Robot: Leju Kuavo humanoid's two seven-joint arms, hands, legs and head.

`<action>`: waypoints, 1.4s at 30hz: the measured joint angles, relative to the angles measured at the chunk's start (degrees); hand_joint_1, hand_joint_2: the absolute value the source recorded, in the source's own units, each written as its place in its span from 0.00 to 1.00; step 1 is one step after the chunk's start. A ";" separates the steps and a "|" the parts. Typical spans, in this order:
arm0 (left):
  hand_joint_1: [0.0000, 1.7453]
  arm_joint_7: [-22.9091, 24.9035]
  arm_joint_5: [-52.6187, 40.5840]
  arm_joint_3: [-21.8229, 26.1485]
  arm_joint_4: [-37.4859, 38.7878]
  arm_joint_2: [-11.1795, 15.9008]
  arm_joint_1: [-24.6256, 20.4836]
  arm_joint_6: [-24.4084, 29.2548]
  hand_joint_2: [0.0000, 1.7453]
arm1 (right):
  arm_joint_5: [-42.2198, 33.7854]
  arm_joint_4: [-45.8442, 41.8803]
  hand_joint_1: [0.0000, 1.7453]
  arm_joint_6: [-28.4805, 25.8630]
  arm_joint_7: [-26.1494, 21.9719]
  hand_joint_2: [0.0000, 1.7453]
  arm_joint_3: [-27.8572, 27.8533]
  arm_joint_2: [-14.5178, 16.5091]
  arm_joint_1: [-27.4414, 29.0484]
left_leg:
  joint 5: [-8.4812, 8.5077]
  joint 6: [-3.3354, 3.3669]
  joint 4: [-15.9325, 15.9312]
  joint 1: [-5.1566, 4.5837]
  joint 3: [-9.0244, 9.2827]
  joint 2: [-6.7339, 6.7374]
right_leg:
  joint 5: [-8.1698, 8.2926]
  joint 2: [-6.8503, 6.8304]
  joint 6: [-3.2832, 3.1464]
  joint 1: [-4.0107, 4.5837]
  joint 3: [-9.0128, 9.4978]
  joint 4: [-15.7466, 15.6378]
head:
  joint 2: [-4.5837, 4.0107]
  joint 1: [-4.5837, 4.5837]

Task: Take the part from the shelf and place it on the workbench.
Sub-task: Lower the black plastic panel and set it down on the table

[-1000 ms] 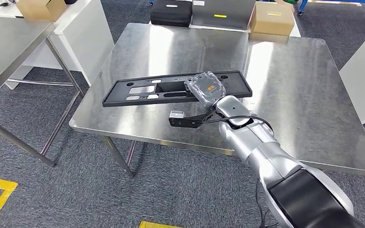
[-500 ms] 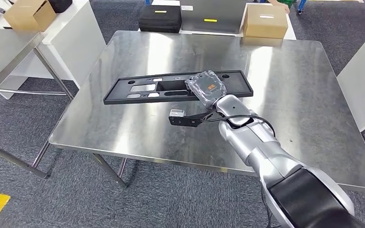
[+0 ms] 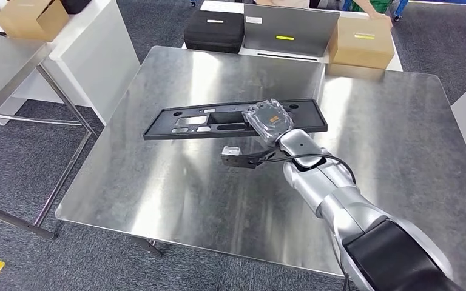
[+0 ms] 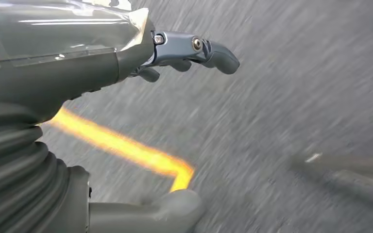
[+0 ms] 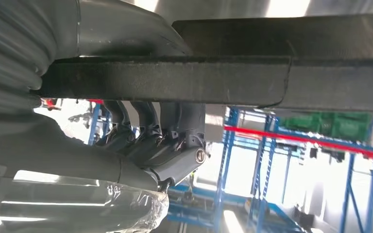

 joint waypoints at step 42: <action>0.00 1.09 1.82 2.13 -0.01 -0.79 -0.83 -2.42 0.00 | 1.30 0.41 0.00 -0.47 -0.28 0.00 -2.26 0.56 -3.14 | -1.95 -1.13 2.99 0.52 -0.87 1.24 | 15.21 -0.63 -0.14 0.72 3.72 -10.72 | 0.00 -0.58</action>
